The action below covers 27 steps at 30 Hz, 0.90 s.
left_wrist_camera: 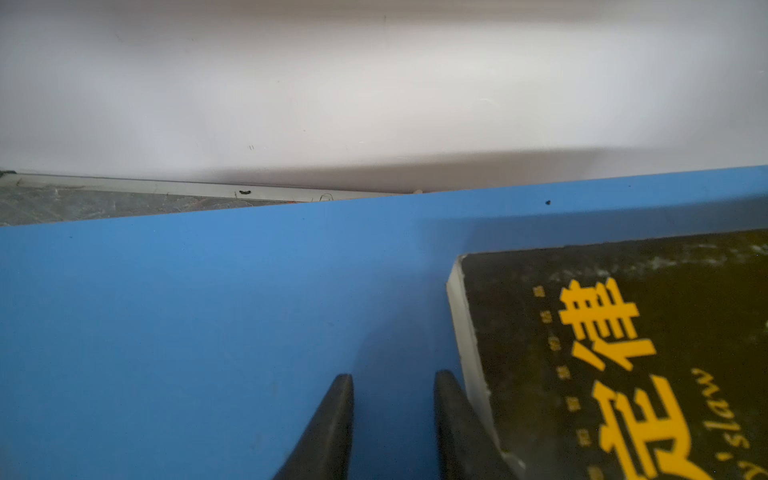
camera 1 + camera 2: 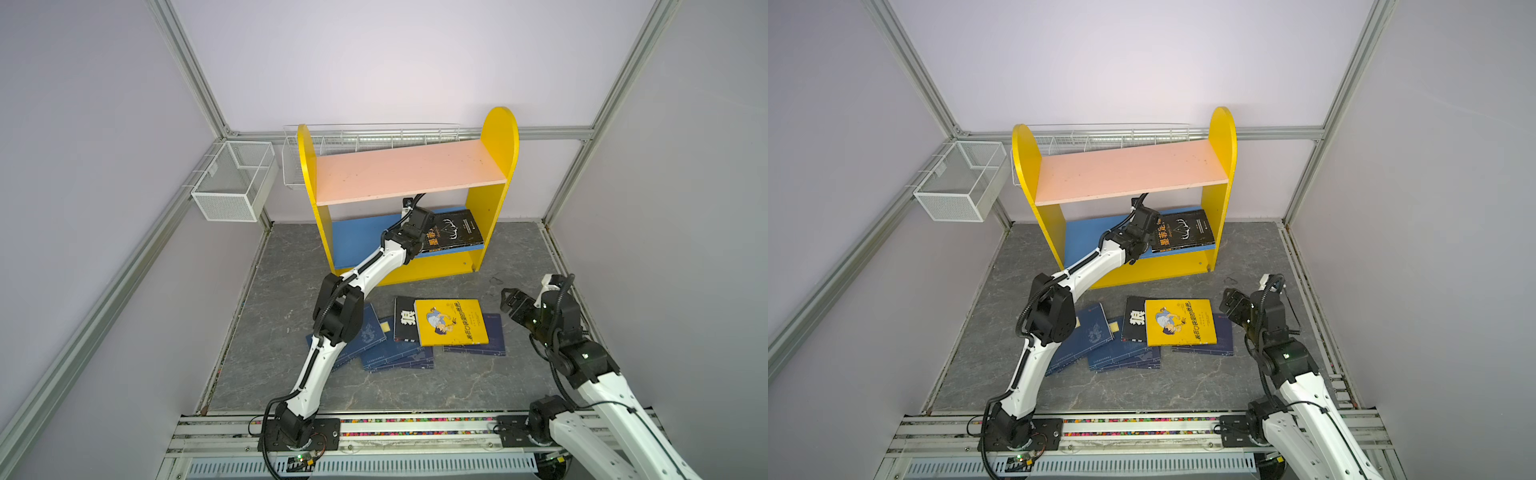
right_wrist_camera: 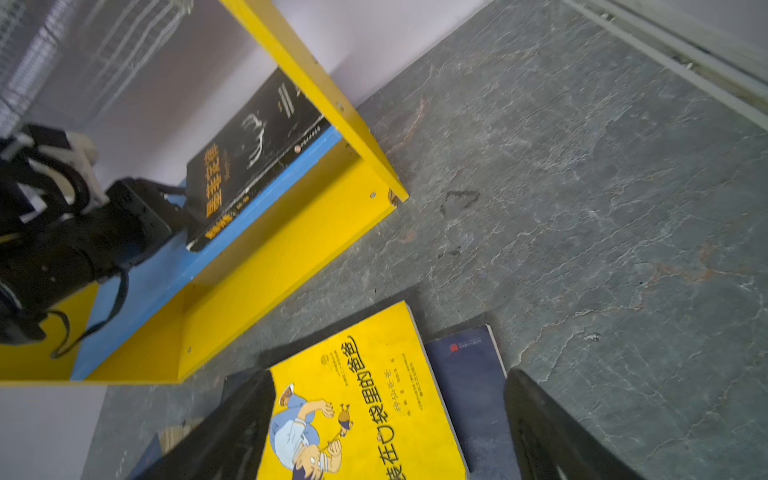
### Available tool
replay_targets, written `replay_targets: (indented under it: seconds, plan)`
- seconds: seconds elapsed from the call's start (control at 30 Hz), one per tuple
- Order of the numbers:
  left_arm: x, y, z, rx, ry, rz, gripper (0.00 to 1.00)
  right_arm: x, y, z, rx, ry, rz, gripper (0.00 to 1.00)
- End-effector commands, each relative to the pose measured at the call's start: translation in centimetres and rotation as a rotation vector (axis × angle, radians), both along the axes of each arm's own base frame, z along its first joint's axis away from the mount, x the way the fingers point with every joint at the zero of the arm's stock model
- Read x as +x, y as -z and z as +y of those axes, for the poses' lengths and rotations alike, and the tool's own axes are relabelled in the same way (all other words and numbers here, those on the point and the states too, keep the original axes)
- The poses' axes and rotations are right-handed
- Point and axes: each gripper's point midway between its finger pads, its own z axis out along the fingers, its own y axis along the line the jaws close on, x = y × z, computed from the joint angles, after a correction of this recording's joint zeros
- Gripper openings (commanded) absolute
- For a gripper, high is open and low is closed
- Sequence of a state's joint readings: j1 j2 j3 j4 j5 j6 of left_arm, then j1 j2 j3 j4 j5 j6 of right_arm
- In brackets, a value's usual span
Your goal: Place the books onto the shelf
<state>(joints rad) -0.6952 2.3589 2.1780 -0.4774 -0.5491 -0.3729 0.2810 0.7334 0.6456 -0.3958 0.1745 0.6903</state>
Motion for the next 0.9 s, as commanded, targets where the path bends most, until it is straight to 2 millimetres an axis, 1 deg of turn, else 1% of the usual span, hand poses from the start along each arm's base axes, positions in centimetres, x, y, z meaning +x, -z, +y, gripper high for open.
replay_targets:
  seconds: [0.0,0.07,0.13,0.2,0.23,0.3,0.37,0.43,0.5,0.57,0.6,0.7,0.8,0.87]
  plan:
    - [-1.7,-5.4,0.2,-0.038,0.021,-0.056,0.38,-0.3,2.2,2.6,-0.011,-0.182,0.077,0.88]
    - [-3.1,-7.2,1.8,-0.029,0.0,-0.071,0.41,-0.9,3.4,4.1,0.0,-0.278,0.122,0.88]
    - [-5.0,-8.8,3.1,-0.034,-0.001,-0.081,0.44,-1.9,4.6,5.4,0.012,-0.37,0.171,0.87]
    - [-7.5,-8.8,3.5,-0.047,0.056,-0.052,0.46,-3.4,5.8,6.5,0.028,-0.462,0.233,0.86]
    - [-8.7,-8.4,3.4,-0.062,0.092,-0.034,0.47,-4.1,6.4,6.8,0.039,-0.489,0.259,0.86]
    - [-11.8,-6.6,2.6,-0.086,0.183,0.015,0.5,-5.6,7.3,8.0,0.088,-0.571,0.295,0.86]
    - [-14.8,-4.7,1.1,-0.076,0.288,0.054,0.5,-6.6,8.3,8.5,0.123,-0.602,0.326,0.86]
    - [-17.7,-3.0,-0.9,-0.074,0.416,0.089,0.5,-7.0,8.8,8.5,0.128,-0.611,0.34,0.86]
    - [-20.0,-1.3,-2.8,-0.116,0.522,0.122,0.5,-6.9,9.1,8.5,0.127,-0.612,0.354,0.86]
    - [-21.5,-0.3,-4.7,-0.184,0.626,0.147,0.5,-6.8,9.3,8.8,0.139,-0.622,0.363,0.85]
    - [-21.8,0.1,-5.4,-0.212,0.664,0.147,0.51,-6.9,9.6,8.9,0.142,-0.625,0.378,0.85]
    - [-21.8,1.1,-7.5,-0.24,0.745,0.146,0.54,-7.0,10.9,9.1,0.152,-0.632,0.437,0.83]
    - [-21.7,2.4,-9.6,-0.222,0.827,0.18,0.54,-7.2,12.5,9.0,0.154,-0.624,0.516,0.83]
    - [-21.6,3.3,-10.5,-0.208,0.865,0.201,0.55,-7.3,13.4,8.9,0.148,-0.614,0.554,0.82]
